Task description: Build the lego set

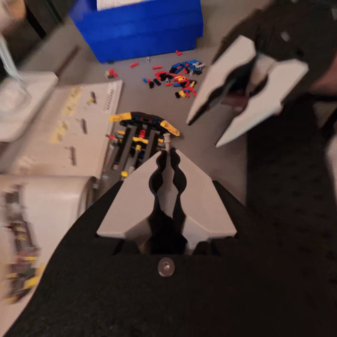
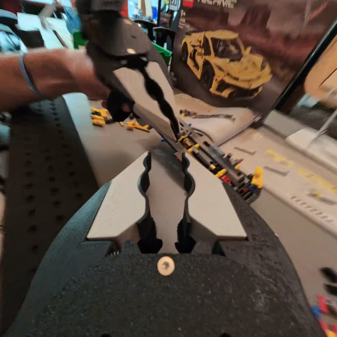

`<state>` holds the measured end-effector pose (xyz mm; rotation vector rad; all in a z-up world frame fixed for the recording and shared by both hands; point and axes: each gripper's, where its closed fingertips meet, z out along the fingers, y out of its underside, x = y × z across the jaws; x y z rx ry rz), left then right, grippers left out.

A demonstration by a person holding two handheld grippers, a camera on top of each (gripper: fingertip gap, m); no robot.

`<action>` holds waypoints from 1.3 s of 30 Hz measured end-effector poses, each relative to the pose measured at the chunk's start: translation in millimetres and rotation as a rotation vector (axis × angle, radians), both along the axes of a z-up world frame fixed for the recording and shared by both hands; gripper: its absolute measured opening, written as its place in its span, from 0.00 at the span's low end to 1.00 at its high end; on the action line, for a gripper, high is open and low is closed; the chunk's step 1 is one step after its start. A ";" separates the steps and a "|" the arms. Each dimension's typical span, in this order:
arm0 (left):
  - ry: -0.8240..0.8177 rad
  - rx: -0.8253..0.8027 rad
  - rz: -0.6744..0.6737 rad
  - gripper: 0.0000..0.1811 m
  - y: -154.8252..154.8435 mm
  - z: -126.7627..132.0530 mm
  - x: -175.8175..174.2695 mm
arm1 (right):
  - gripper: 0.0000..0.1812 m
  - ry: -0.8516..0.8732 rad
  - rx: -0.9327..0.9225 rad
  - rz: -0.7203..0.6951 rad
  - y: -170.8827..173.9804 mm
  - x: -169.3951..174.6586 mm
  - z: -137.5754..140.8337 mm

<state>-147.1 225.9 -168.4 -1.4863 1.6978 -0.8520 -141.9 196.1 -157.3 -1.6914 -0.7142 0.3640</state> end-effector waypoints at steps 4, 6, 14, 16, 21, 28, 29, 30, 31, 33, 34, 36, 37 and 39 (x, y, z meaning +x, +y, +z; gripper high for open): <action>-0.005 0.518 -0.036 0.01 -2.0 5.0 -0.6 | 0.21 0.293 -0.281 0.127 4.6 -1.2 -2.3; 0.024 0.683 -0.019 0.02 2.0 3.6 0.5 | 0.18 0.328 -0.309 0.132 6.4 -1.8 -1.5; 0.011 0.887 -0.005 0.01 -4.4 9.3 11.3 | 0.09 0.356 -0.278 0.051 16.4 -0.1 1.1; 0.000 0.909 0.007 0.01 -4.6 12.9 12.6 | 0.08 0.379 -0.269 0.056 16.0 0.7 4.8; 0.011 0.950 0.017 0.02 -2.8 10.5 14.6 | 0.07 0.413 -0.252 0.054 15.4 4.1 9.8; 0.003 0.992 0.014 0.01 -8.4 11.0 17.7 | 0.04 0.405 -0.270 0.037 17.7 5.4 5.4; 0.004 0.986 0.015 0.02 -8.8 11.1 17.9 | 0.04 0.403 -0.267 0.032 18.1 5.8 5.3; 0.001 0.982 0.018 0.02 -8.9 11.9 18.0 | 0.04 0.402 -0.263 0.033 17.8 5.7 5.9; -0.002 0.981 0.019 0.02 -9.0 12.3 18.1 | 0.04 0.404 -0.261 0.034 17.6 5.7 6.5; 0.001 0.985 0.021 0.02 -9.1 12.0 17.9 | 0.03 0.402 -0.262 0.035 17.5 5.4 6.0; -0.002 0.992 0.021 0.02 -9.4 12.4 17.8 | 0.03 0.405 -0.263 0.038 17.1 5.2 6.3; -0.003 0.984 0.019 0.02 -10.1 11.5 17.3 | 0.03 0.394 -0.263 0.041 16.6 4.8 5.5; -0.010 0.979 0.018 0.02 -10.6 12.2 17.2 | 0.03 0.385 -0.247 0.040 16.4 4.9 6.7; -0.004 0.940 0.008 0.02 -11.2 11.0 15.6 | 0.03 0.357 -0.231 0.041 15.8 3.9 6.1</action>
